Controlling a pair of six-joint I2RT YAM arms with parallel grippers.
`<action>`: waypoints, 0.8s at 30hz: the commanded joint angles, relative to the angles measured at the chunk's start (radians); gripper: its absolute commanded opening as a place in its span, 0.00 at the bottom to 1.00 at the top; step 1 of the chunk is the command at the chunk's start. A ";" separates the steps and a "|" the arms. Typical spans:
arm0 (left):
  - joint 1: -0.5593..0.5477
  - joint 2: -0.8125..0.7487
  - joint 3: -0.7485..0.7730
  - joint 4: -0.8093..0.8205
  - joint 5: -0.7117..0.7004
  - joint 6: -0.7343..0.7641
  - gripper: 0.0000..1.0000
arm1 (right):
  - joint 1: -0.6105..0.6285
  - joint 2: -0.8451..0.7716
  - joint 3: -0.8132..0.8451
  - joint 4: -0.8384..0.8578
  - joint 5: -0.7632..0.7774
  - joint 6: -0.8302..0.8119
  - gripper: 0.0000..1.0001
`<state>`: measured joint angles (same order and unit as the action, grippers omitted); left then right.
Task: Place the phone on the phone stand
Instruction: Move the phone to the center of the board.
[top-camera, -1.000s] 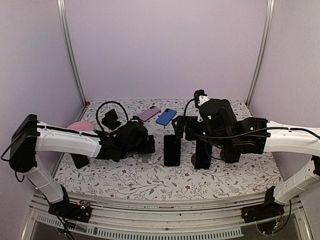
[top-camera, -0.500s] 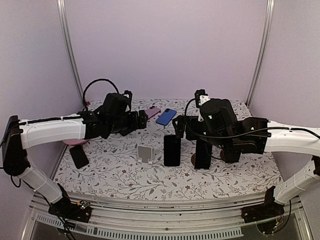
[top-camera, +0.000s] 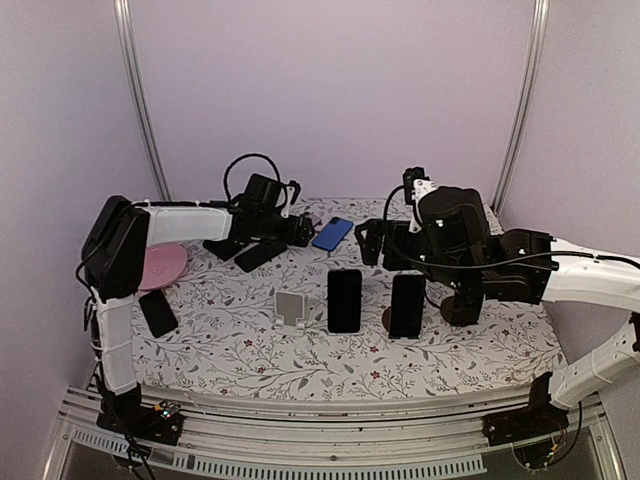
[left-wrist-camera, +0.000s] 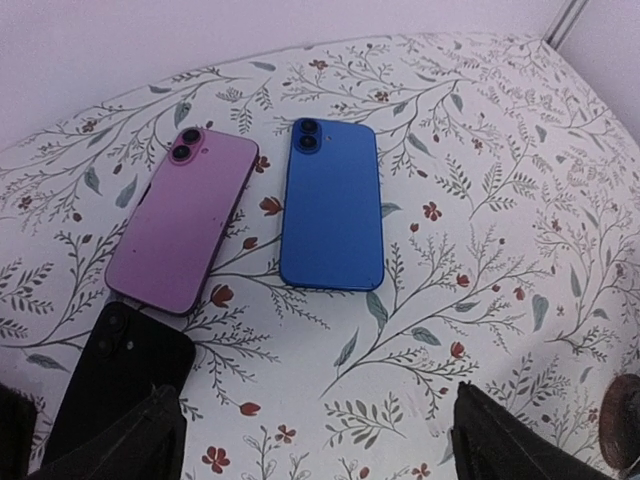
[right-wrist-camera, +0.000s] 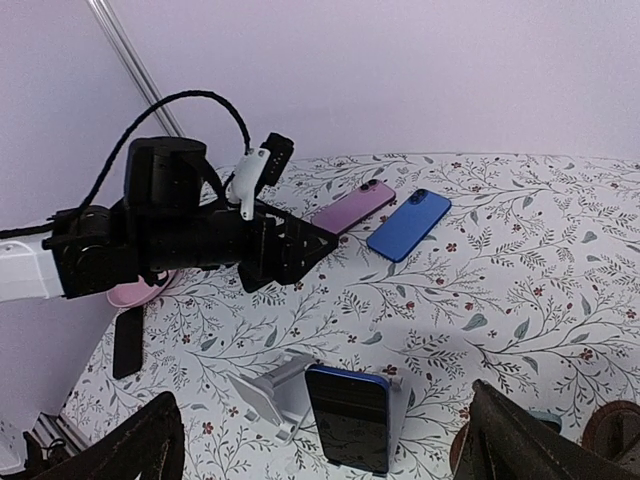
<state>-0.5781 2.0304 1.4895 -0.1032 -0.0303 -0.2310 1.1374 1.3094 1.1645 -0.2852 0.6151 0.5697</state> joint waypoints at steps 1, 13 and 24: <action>0.021 0.124 0.134 0.008 0.104 0.109 0.93 | -0.010 -0.027 0.000 -0.007 0.008 -0.030 0.99; 0.020 0.493 0.589 -0.196 0.141 0.148 0.91 | -0.013 -0.019 0.037 -0.011 -0.004 -0.076 0.99; 0.017 0.671 0.864 -0.364 0.106 0.165 0.92 | -0.013 0.004 0.053 -0.020 -0.013 -0.082 0.99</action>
<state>-0.5636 2.6701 2.2795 -0.3977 0.0887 -0.0837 1.1309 1.2995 1.1717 -0.2924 0.6140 0.5037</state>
